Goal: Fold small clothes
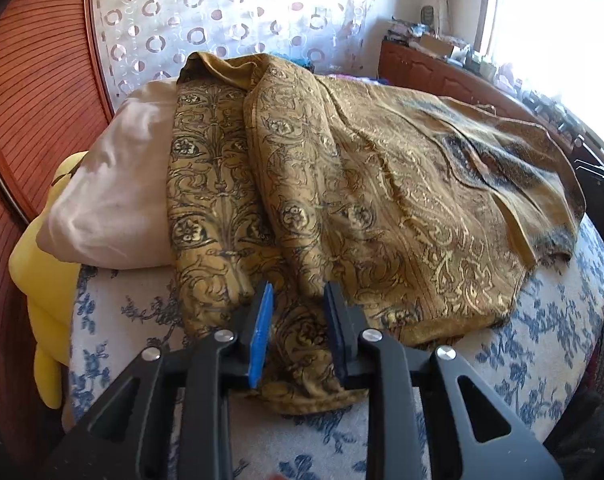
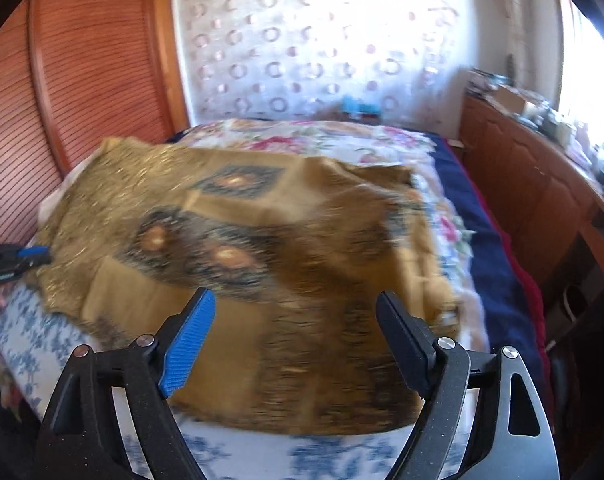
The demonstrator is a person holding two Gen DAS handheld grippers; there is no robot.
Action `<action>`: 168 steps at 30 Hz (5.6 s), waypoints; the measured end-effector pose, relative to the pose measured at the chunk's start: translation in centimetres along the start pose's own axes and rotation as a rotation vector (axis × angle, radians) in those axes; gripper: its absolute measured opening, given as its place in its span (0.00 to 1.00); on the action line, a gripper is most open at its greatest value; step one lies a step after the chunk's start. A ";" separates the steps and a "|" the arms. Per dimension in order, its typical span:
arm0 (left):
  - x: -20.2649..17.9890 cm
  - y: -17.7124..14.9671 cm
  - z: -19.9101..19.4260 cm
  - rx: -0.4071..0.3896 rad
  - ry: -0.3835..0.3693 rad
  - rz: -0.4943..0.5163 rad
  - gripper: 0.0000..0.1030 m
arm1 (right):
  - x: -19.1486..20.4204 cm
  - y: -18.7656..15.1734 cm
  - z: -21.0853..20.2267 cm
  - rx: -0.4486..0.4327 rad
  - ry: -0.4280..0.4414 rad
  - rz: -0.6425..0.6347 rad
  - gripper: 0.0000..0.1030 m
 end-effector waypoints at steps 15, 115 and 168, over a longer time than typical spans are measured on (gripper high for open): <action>5.1 0.3 -0.5 0.031 -0.016 -0.134 0.35 | 3.0 -2.2 2.4 0.058 0.041 -0.038 0.82; -10.8 13.7 6.3 -0.049 -0.205 0.199 0.29 | 1.2 9.1 6.8 0.012 0.146 -0.118 0.82; -9.1 11.7 11.0 0.033 -0.135 0.215 0.39 | -6.2 14.4 11.2 0.035 -0.140 -0.195 0.01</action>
Point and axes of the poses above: each gripper's, at about its wrist camera, not at the fingertips, and z roughly the way its jaws point, x to its left, y to its top, the point moved 1 cm from there along z, roughly the way its jaws point, and after that the axes turned 10 degrees about -z, right-handed, at the moved point
